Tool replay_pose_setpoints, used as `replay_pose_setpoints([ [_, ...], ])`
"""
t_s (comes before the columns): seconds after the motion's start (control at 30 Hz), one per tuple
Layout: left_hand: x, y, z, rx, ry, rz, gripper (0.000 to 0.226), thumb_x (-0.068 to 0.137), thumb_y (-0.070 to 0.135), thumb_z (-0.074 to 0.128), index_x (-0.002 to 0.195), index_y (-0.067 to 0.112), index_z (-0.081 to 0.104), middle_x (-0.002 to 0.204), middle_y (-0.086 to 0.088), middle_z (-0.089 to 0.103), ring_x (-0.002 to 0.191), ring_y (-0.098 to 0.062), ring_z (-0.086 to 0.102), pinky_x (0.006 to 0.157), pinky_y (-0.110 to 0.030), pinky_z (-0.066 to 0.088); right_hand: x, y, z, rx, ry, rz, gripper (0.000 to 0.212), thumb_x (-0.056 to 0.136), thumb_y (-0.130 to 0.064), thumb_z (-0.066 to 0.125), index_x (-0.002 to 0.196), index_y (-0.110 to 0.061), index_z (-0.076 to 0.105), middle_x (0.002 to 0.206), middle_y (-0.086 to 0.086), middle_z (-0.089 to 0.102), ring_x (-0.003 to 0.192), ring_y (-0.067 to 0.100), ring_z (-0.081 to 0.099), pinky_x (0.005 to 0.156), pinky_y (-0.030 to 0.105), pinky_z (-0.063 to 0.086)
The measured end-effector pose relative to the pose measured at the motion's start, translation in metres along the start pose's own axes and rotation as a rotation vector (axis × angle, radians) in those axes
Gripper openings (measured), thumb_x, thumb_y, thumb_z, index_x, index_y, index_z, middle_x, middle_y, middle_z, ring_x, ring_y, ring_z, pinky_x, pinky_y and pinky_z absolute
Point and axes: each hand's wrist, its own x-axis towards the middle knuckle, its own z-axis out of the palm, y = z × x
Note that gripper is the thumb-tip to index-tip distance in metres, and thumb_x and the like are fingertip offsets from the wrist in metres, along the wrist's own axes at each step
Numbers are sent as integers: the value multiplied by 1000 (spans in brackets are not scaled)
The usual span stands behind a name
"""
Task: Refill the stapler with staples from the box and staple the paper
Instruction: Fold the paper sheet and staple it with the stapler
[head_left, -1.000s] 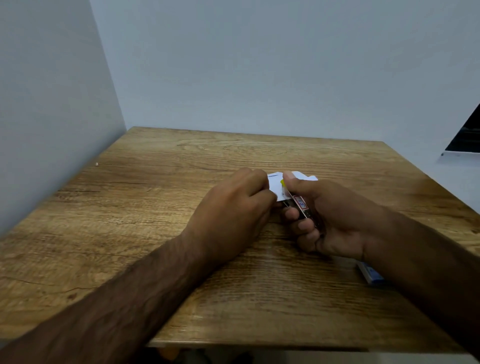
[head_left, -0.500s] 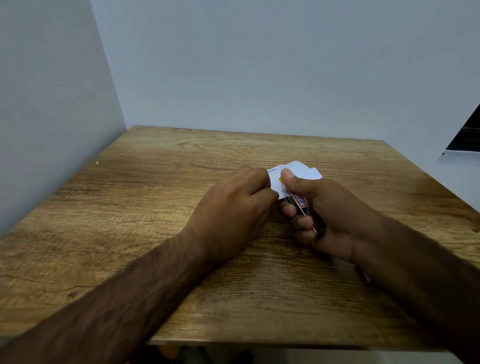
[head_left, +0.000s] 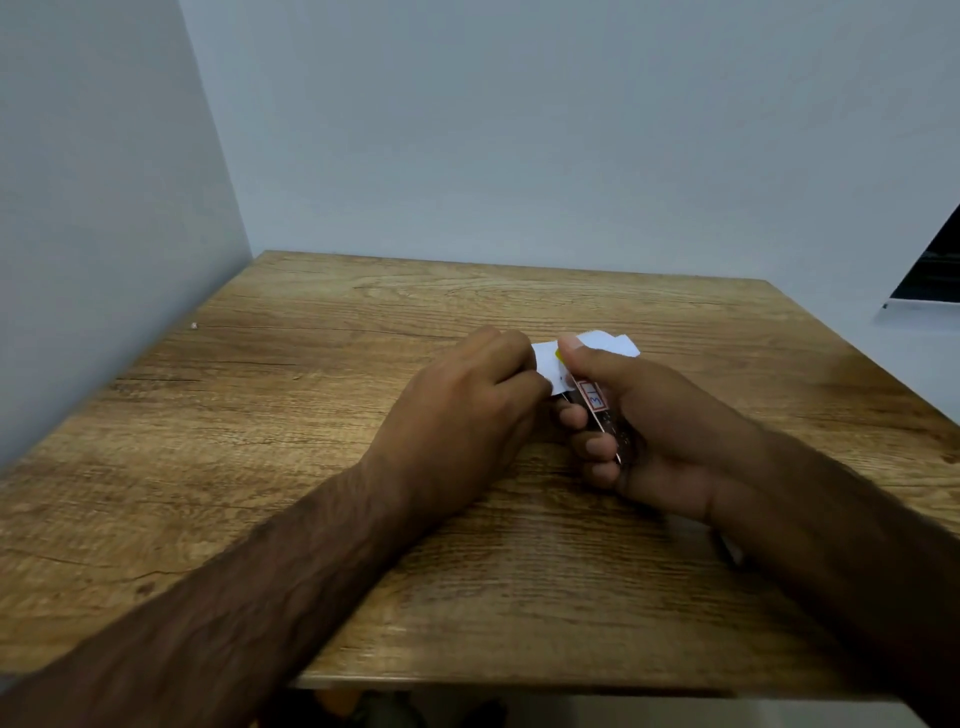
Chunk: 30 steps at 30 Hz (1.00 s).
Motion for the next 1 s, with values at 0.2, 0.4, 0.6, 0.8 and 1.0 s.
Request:
replay_pose_setpoints([
  [0.2, -1, -4, 0, -38, -9, -40, 13, 89, 10, 64, 83, 2, 72, 88, -12, 66, 81, -32, 61, 69, -46, 50, -9, -3, -2, -68, -71, 60, 48, 92, -61, 53, 81, -17, 68, 64, 4, 56, 37, 12, 46, 37, 20, 39],
  [0.4, -1, -10, 0, -88, 1, -123, 9, 88, 12, 69, 87, 6, 75, 88, -8, 67, 84, -28, 62, 71, -42, 49, -29, -3, -4, -423, -132, -12, 55, 79, -60, 69, 100, -9, 72, 72, 4, 67, 46, 13, 56, 37, 22, 40],
  [0.6, -1, -13, 1, -160, -10, -170, 10, 85, 7, 72, 92, 8, 78, 88, -9, 70, 82, -30, 67, 68, -42, 52, -38, 6, 5, -1116, -53, -295, 52, 65, -72, 73, 86, -23, 70, 68, -7, 66, 55, 3, 58, 51, 32, 50],
  [0.8, -1, -14, 3, -178, -29, -180, 10, 84, 8, 74, 92, 8, 79, 89, -8, 71, 82, -29, 68, 69, -43, 53, -34, 21, 13, -1275, 53, -492, 60, 47, -77, 74, 93, -40, 66, 89, -25, 64, 81, -8, 57, 58, 21, 41],
  [1.0, -1, -15, 5, -210, -47, -196, 10, 84, 9, 74, 92, 8, 80, 89, -7, 71, 83, -27, 67, 72, -43, 52, -30, 33, 25, -1232, 9, -558, 58, 47, -71, 79, 95, -39, 69, 88, -18, 65, 83, -3, 58, 64, 25, 51],
])
